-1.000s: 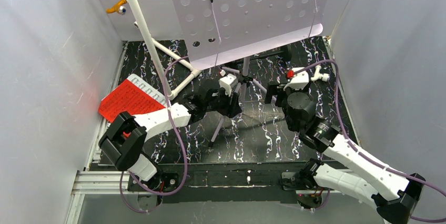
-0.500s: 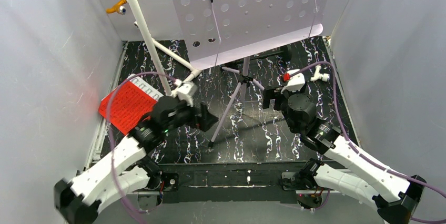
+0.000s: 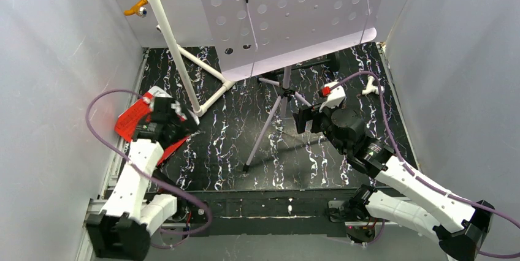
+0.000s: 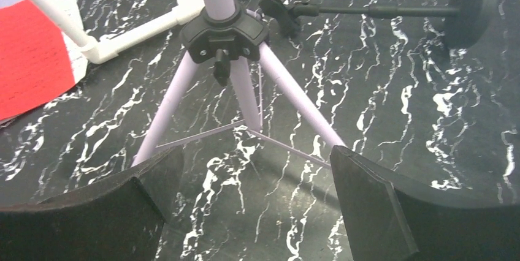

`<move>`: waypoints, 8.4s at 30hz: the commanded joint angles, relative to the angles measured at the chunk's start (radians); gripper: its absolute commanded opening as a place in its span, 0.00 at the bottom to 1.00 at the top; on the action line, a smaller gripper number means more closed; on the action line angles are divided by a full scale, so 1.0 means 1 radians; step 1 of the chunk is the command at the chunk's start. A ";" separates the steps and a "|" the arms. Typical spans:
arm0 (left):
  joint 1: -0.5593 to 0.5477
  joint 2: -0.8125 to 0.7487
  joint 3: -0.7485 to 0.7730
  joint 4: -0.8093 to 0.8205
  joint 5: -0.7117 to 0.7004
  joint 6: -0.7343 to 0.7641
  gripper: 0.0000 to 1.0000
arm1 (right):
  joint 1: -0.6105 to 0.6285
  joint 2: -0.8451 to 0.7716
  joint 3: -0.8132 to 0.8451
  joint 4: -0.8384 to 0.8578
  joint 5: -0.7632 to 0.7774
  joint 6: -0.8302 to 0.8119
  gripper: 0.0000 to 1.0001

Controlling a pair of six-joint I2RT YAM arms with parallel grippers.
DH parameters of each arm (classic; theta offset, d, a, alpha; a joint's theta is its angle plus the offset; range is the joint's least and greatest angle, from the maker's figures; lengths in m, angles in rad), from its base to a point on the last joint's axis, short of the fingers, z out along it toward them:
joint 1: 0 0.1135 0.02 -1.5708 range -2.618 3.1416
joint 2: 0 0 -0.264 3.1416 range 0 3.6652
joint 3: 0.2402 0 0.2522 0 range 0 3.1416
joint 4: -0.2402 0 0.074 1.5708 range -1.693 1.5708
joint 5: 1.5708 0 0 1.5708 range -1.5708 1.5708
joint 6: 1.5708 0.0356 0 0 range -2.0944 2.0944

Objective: Set up the instrument practice props

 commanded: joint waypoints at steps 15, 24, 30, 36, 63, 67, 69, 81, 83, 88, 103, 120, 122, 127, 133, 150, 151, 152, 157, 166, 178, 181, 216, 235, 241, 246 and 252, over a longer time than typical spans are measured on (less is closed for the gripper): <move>0.449 0.878 0.250 0.042 0.190 -0.350 0.98 | 0.020 -0.001 0.013 -0.092 -0.280 0.197 0.98; -0.019 0.348 -0.036 0.017 0.112 -0.230 0.98 | 0.294 0.178 -0.038 0.183 -0.217 0.273 0.98; -0.020 0.234 0.019 -0.166 -0.026 -0.285 0.98 | 0.406 0.250 -0.023 0.223 -0.169 0.237 0.98; 0.009 0.138 -0.064 -0.163 -0.115 -0.398 0.98 | 0.539 0.432 0.088 0.255 -0.113 0.215 0.98; 0.403 0.193 -0.281 -0.012 0.073 -0.445 0.95 | 0.354 1.296 0.826 -0.051 -0.189 0.317 0.98; 0.405 0.216 -0.276 -0.010 0.081 -0.444 0.95 | 0.343 1.337 0.858 -0.061 -0.210 0.323 0.96; 0.403 0.225 -0.274 -0.010 0.080 -0.441 0.95 | 0.339 1.346 0.860 -0.059 -0.222 0.330 0.94; 0.404 0.239 -0.287 0.012 0.074 -0.436 0.94 | 0.349 1.315 0.847 -0.102 -0.181 0.284 0.88; 0.404 0.244 -0.290 0.017 0.073 -0.433 0.94 | 0.358 1.294 0.849 -0.111 -0.171 0.273 0.90; 0.404 0.262 -0.296 0.035 0.086 -0.409 0.92 | 0.366 1.223 0.766 -0.028 -0.239 0.309 0.93; 0.404 0.274 -0.315 0.053 0.112 -0.407 0.91 | 0.346 1.263 0.707 0.042 -0.311 0.291 0.80; 0.404 0.283 -0.325 0.066 0.123 -0.410 0.91 | 0.319 1.241 0.633 0.152 -0.482 0.380 0.78; 0.404 0.285 -0.325 0.066 0.127 -0.414 0.91 | 0.314 1.240 0.634 0.152 -0.499 0.395 0.77; 0.403 0.285 -0.326 0.067 0.127 -0.415 0.91 | 0.308 1.213 0.622 0.176 -0.520 0.440 0.75; 0.404 0.283 -0.331 0.069 0.127 -0.414 0.91 | 0.291 1.201 0.609 0.180 -0.545 0.499 0.68; 0.404 0.291 -0.329 0.081 0.142 -0.407 0.91 | 0.291 1.190 0.567 0.369 -0.667 0.676 0.81; 0.404 0.290 -0.329 0.081 0.142 -0.407 0.91 | 0.293 1.189 0.568 0.360 -0.655 0.675 0.80; 0.403 0.289 -0.329 0.081 0.144 -0.408 0.91 | 0.296 1.187 0.568 0.349 -0.637 0.672 0.79; 0.403 0.282 -0.328 0.082 0.149 -0.407 0.91 | 0.302 1.141 0.526 0.370 -0.597 0.685 0.78; 0.404 0.281 -0.330 0.085 0.159 -0.409 0.91 | 0.324 1.079 0.450 0.464 -0.528 0.817 0.83; 0.405 0.237 -0.319 0.073 0.163 -0.386 0.95 | 0.353 1.092 0.446 0.390 -0.315 0.784 0.53; 0.404 0.185 -0.288 0.048 0.164 -0.368 0.98 | 0.354 1.095 0.440 0.450 -0.341 0.748 0.26; -0.017 -0.278 0.078 0.242 1.268 0.264 0.92 | 0.337 0.245 0.471 -0.670 -0.798 -0.269 0.01; -0.775 0.037 0.203 0.325 0.883 0.373 0.98 | 0.337 0.207 0.526 -0.689 -0.939 -0.217 0.01; -0.829 0.082 0.190 0.335 0.850 0.357 0.71 | 0.337 0.198 0.523 -0.692 -0.945 -0.207 0.01; -0.838 0.085 0.174 0.364 0.828 0.323 0.58 | 0.337 0.193 0.512 -0.680 -0.958 -0.196 0.01; -0.850 0.062 0.148 0.378 0.817 0.318 0.38 | 0.337 0.176 0.501 -0.645 -0.940 -0.168 0.01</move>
